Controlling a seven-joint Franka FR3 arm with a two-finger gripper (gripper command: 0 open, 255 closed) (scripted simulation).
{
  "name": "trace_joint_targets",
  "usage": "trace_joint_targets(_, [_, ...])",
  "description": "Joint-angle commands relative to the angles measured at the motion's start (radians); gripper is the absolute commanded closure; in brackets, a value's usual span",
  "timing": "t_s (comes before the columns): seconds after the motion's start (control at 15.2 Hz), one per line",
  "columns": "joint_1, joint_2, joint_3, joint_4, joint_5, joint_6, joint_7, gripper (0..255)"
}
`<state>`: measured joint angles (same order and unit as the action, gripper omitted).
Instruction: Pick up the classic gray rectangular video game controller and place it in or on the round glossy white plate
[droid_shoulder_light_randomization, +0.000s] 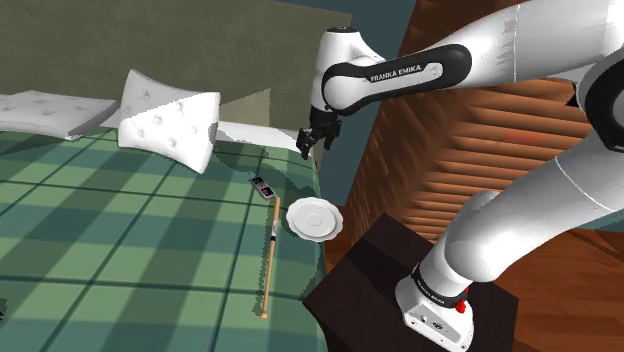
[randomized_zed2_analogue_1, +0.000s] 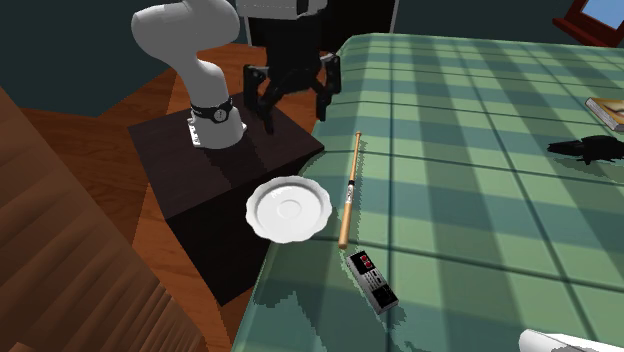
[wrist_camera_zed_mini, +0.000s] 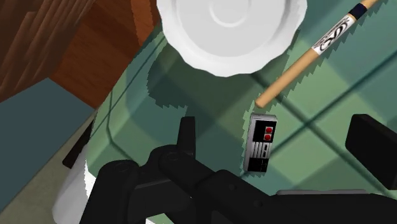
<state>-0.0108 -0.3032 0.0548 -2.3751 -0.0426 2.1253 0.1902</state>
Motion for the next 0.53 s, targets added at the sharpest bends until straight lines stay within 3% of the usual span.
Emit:
trace_joint_targets(0.0, [0.0, 0.083, 0.003, 0.026, 0.003, 0.058, 0.013, 0])
trace_joint_targets(0.46, [0.0, 0.354, 0.006, 0.148, 0.011, 0.202, 0.041, 0])
